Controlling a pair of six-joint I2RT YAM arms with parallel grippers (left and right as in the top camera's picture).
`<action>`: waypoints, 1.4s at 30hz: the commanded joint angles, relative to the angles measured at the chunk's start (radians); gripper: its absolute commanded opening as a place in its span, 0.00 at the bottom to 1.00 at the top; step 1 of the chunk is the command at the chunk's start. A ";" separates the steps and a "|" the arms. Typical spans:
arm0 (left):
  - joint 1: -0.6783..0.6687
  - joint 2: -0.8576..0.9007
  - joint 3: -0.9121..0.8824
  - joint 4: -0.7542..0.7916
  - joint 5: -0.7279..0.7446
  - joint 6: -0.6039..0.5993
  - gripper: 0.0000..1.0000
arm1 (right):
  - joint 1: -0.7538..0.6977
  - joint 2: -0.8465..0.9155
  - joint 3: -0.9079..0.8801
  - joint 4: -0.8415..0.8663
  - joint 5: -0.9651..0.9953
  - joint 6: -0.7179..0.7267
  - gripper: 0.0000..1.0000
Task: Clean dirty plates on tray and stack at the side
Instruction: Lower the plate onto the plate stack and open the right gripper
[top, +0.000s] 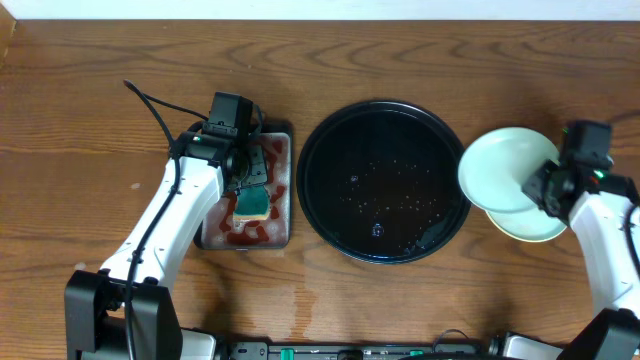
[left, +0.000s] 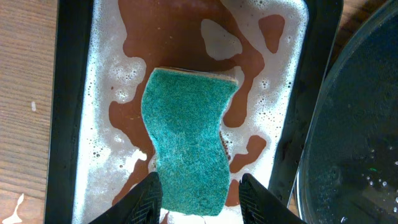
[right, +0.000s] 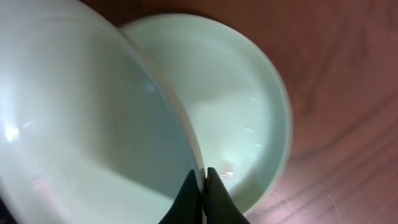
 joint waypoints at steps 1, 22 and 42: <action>0.003 0.011 -0.006 -0.006 -0.013 0.006 0.42 | -0.083 0.000 -0.055 0.030 -0.062 0.025 0.01; 0.003 0.011 -0.006 -0.005 -0.012 0.004 0.42 | -0.206 0.001 -0.157 0.255 -0.687 -0.232 0.58; 0.002 -0.014 -0.006 -0.373 -0.005 -0.145 0.80 | 0.302 -0.019 -0.141 -0.075 -0.342 -0.375 0.99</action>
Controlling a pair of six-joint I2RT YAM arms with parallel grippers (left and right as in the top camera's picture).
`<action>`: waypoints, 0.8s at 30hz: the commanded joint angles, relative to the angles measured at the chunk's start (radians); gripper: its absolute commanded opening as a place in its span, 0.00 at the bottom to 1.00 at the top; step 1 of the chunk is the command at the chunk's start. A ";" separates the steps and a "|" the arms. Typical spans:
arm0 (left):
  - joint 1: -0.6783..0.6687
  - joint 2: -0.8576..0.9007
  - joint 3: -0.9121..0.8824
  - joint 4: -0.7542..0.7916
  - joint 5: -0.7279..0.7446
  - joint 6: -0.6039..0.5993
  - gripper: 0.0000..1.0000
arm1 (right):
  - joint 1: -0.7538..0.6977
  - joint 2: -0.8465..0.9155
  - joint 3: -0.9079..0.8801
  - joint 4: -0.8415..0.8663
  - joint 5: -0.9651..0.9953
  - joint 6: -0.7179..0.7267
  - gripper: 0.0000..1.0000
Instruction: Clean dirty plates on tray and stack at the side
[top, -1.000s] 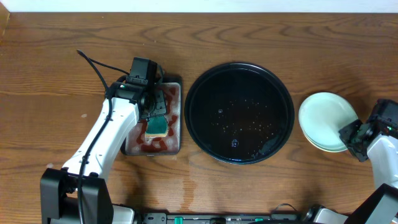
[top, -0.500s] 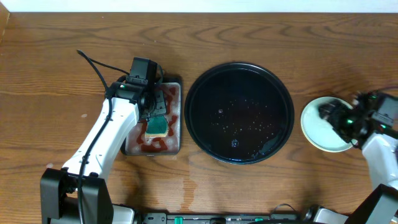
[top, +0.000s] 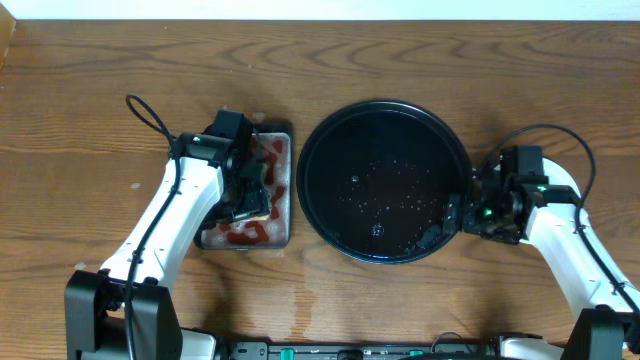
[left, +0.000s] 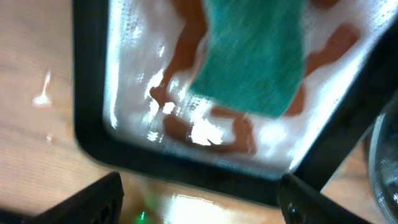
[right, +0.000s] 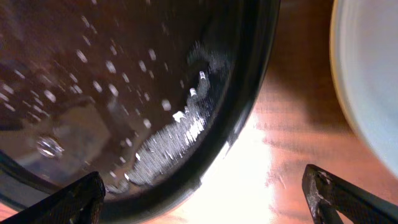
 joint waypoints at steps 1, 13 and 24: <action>0.000 -0.026 -0.004 -0.033 -0.006 -0.046 0.80 | 0.043 -0.031 0.010 -0.034 0.080 -0.018 0.99; -0.046 -0.486 -0.300 0.142 -0.005 -0.040 0.80 | 0.224 -0.429 0.005 -0.091 0.233 0.016 0.99; -0.045 -1.061 -0.431 0.225 -0.062 -0.011 0.89 | 0.303 -0.792 0.005 -0.096 0.301 0.043 0.99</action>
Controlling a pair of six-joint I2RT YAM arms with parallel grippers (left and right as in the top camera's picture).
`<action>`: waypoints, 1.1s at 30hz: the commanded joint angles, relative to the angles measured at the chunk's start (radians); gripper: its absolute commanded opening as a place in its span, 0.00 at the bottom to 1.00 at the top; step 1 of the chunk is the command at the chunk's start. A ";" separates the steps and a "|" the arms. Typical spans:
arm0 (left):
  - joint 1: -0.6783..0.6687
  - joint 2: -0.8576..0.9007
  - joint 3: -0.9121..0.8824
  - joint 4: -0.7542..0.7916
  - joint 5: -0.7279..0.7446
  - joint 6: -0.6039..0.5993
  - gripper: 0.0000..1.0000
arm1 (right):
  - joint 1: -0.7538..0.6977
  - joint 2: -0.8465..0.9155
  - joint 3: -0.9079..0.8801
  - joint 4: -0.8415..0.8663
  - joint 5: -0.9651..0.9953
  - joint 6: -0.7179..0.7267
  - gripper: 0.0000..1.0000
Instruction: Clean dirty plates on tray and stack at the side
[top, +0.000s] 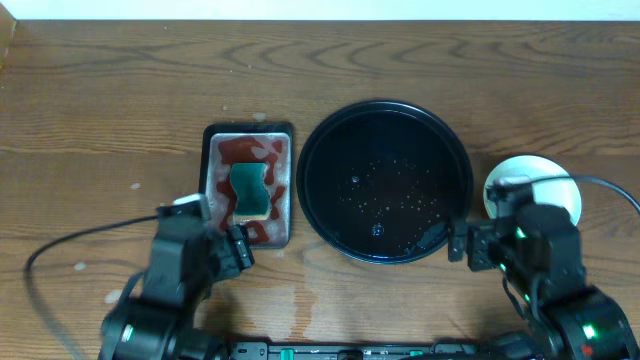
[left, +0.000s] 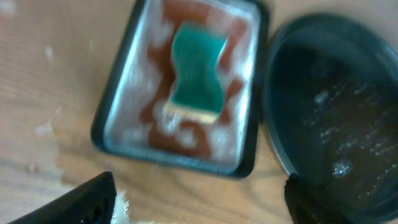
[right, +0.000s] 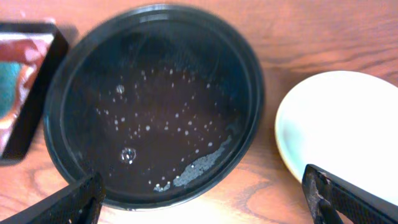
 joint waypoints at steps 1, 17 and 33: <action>-0.004 -0.090 -0.007 0.003 -0.049 0.013 0.89 | 0.010 -0.036 0.004 -0.020 0.030 0.023 0.99; -0.004 -0.144 -0.007 0.002 -0.049 0.013 0.90 | 0.010 -0.039 0.004 -0.074 0.031 0.023 0.99; -0.004 -0.144 -0.007 0.002 -0.049 0.013 0.90 | -0.047 -0.166 -0.061 -0.068 0.034 0.021 0.99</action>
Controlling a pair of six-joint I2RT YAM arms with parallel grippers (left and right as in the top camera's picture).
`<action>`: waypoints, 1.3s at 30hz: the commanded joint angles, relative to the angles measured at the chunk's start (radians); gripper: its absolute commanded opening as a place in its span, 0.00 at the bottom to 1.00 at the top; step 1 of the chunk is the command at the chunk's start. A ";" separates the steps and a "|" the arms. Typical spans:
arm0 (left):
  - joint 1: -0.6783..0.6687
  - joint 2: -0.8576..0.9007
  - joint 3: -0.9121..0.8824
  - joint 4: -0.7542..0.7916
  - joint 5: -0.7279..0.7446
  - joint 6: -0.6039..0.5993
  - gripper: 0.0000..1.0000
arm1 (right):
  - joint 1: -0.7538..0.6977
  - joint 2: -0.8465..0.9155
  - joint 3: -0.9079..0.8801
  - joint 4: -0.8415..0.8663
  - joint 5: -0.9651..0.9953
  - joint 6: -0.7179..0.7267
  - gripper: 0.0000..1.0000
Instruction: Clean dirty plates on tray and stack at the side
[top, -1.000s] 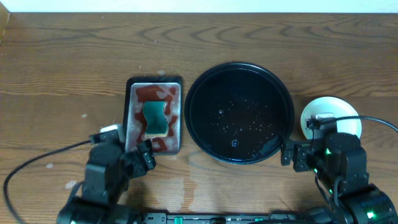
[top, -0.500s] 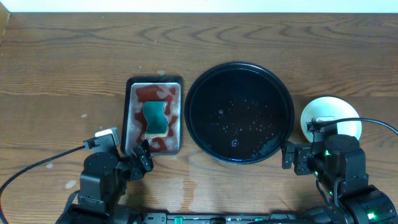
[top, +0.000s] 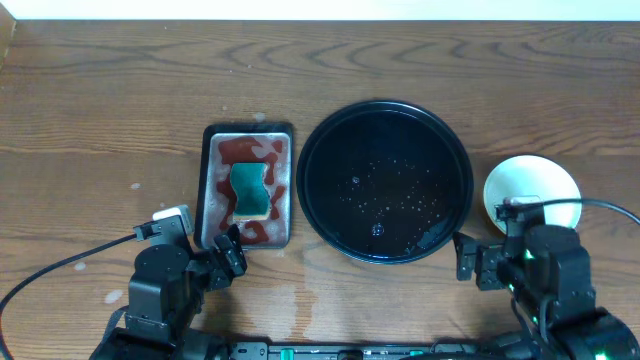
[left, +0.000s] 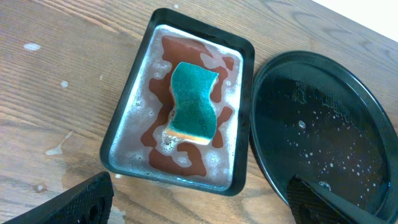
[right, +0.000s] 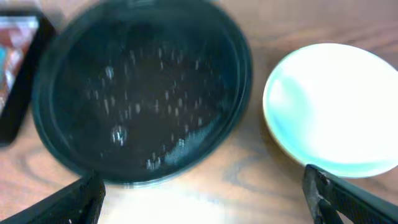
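Observation:
The round black tray (top: 385, 180) sits mid-table, wet, with no plate on it; it also shows in the right wrist view as the tray (right: 140, 93). The pale green plates (top: 533, 193) lie stacked on the table right of it, seen too as plates (right: 329, 118). My left gripper (left: 202, 211) is open near the front edge, below the soap dish, with nothing between its fingers. My right gripper (right: 205, 208) is open at the front right, between tray and plates, and holds nothing.
A black rectangular soap dish (top: 212, 190) with foamy brown water holds a green sponge (top: 250, 190), left of the tray; dish (left: 124, 134) and sponge (left: 191, 102) show in the left wrist view. Water spots mark the wood near the front edge.
Both arms sit a little farther back toward the front edge. Both grippers remain open. Plates, tray, dish and sponge have not moved.
First my left gripper stood open around the sponge in the dish and my right was shut on a plate's rim above another plate. Then the right was open by the tray's right rim. Later both arms were at the front edge, plates stacked at the right.

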 joint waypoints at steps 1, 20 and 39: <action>-0.004 -0.005 -0.007 0.001 -0.012 0.014 0.90 | -0.040 -0.087 -0.061 0.060 0.014 0.010 0.99; -0.004 -0.005 -0.007 0.001 -0.012 0.014 0.90 | -0.102 -0.547 -0.659 0.874 -0.029 0.012 0.99; -0.004 -0.005 -0.007 0.001 -0.012 0.013 0.90 | -0.124 -0.547 -0.754 0.882 -0.077 -0.170 0.99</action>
